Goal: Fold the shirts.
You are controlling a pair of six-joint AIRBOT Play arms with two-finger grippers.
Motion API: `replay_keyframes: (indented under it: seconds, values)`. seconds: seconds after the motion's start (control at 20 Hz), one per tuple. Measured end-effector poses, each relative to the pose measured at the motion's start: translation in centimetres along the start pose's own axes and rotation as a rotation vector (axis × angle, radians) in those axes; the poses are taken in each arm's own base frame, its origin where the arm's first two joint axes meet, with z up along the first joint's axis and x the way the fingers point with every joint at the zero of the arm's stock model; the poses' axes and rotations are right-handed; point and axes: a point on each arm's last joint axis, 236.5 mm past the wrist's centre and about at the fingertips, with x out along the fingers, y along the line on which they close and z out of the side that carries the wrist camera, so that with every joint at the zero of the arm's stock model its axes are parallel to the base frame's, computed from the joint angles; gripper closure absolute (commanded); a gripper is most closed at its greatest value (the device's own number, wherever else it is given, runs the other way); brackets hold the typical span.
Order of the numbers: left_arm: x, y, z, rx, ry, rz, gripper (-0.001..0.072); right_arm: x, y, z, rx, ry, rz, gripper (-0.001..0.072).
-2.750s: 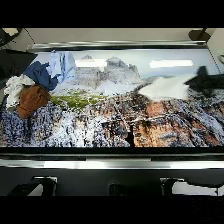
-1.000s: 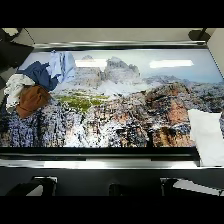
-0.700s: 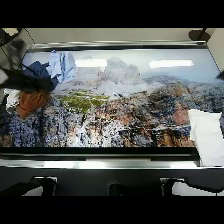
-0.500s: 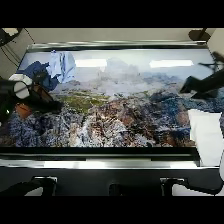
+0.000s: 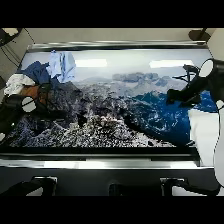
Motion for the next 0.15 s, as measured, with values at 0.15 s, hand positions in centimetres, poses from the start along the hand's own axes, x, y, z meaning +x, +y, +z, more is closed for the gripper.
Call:
replay_keyframes:
  seconds: [0.15]
  values:
    - [0.06,-0.08,-0.06,-0.002,0.0,-0.002,0.0225,0.11,-0.05,-0.12,-0.001,0.005,-0.005,0.0093]
